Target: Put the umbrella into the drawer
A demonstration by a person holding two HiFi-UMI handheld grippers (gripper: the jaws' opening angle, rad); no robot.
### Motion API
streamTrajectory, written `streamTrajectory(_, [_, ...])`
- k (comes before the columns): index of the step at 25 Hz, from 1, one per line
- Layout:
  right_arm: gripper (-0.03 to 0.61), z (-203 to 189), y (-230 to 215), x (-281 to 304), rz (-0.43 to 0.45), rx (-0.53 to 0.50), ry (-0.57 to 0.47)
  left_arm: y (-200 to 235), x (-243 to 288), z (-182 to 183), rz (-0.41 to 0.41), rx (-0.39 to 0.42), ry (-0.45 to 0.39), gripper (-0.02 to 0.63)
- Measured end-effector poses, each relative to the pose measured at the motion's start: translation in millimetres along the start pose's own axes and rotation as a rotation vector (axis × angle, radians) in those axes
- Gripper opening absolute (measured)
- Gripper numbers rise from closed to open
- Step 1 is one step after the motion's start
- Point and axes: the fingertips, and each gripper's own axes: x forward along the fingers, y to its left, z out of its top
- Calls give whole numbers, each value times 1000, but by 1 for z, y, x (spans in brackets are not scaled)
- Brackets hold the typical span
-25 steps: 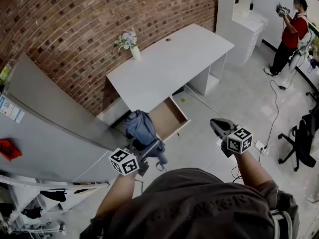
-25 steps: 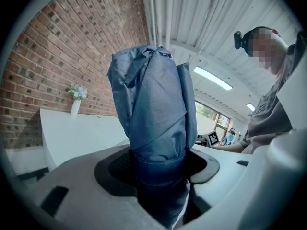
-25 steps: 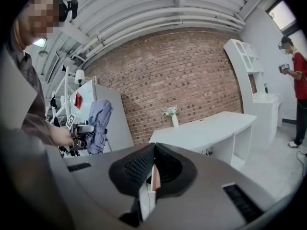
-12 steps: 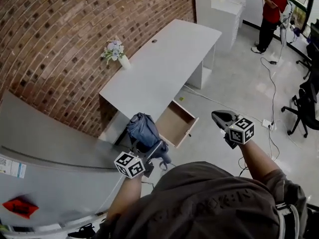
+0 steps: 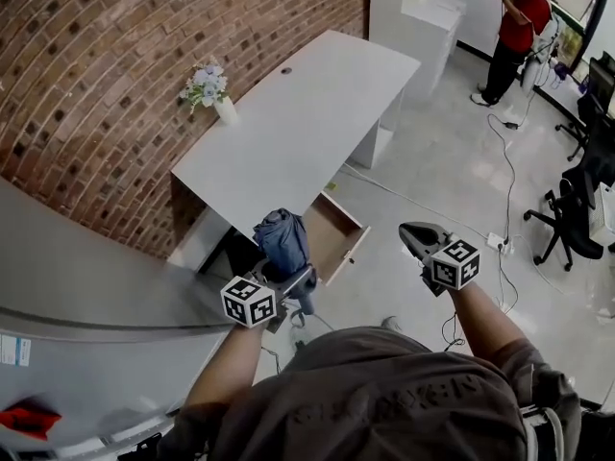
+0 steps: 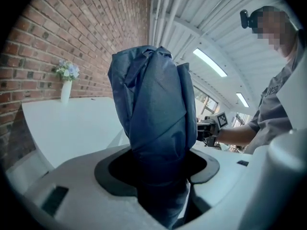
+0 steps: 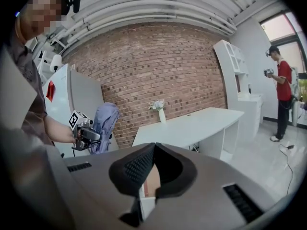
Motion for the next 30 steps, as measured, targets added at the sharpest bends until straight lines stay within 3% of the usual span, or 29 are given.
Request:
streamTrajectory(11, [-6,-39,-52,13,-13,67,18,30,95,-62,-4,-79,195,262])
streamTrajectory(19, [-6,-82,-66,36,-5,107,43,74,149,-129,46,-40,386,262])
streamTrajectory(30, [-6,-148,-84,74,9,148,75,142,204,-206,140,-122,525,262])
